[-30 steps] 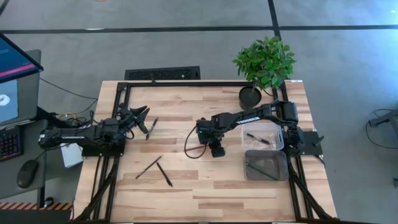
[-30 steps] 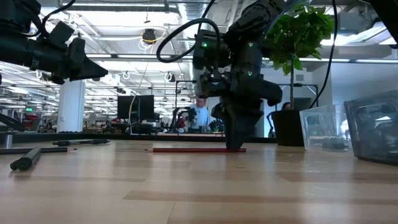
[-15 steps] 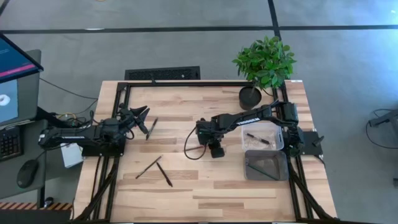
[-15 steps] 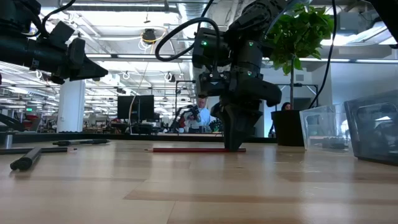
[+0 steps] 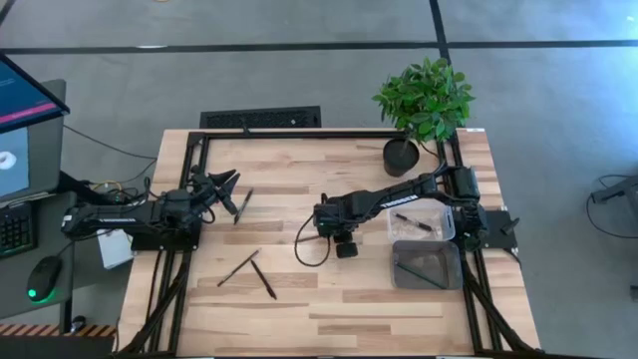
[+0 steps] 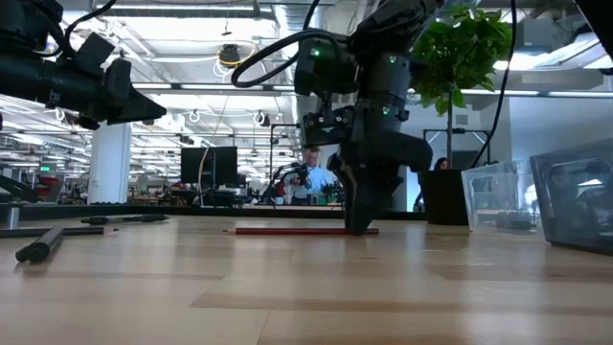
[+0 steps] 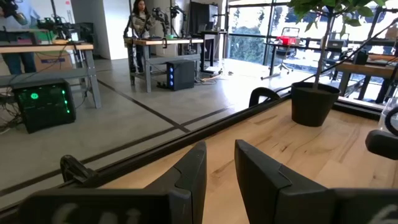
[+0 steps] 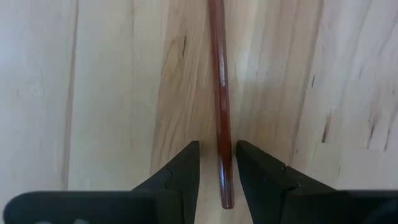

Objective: Sort pens & pencils
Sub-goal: Put the brown pencil into the black transparent bin

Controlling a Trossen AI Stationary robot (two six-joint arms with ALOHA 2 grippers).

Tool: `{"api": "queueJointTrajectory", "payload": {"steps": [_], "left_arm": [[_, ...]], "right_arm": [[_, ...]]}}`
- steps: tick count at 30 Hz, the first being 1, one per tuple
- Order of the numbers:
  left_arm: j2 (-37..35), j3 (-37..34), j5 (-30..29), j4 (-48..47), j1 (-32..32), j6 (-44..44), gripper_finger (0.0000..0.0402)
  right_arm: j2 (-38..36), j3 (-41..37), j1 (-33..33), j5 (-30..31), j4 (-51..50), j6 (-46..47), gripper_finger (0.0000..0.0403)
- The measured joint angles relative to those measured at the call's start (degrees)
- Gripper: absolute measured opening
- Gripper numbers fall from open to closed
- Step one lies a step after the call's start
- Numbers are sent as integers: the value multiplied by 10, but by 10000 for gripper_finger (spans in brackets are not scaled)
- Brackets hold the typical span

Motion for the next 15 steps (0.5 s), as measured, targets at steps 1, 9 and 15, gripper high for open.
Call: {"api": "queueJointTrajectory", "payload": {"steps": [1, 9, 15], "left_arm": [[0, 0, 0, 0, 0, 0, 73], [0, 0, 0, 0, 0, 0, 73], [0, 0, 0, 0, 0, -1, 73]], "right_arm": [[0, 0, 3, 3, 1, -3, 132], [0, 0, 6, 3, 2, -6, 115], [0, 0, 6, 1, 3, -1, 78]]}}
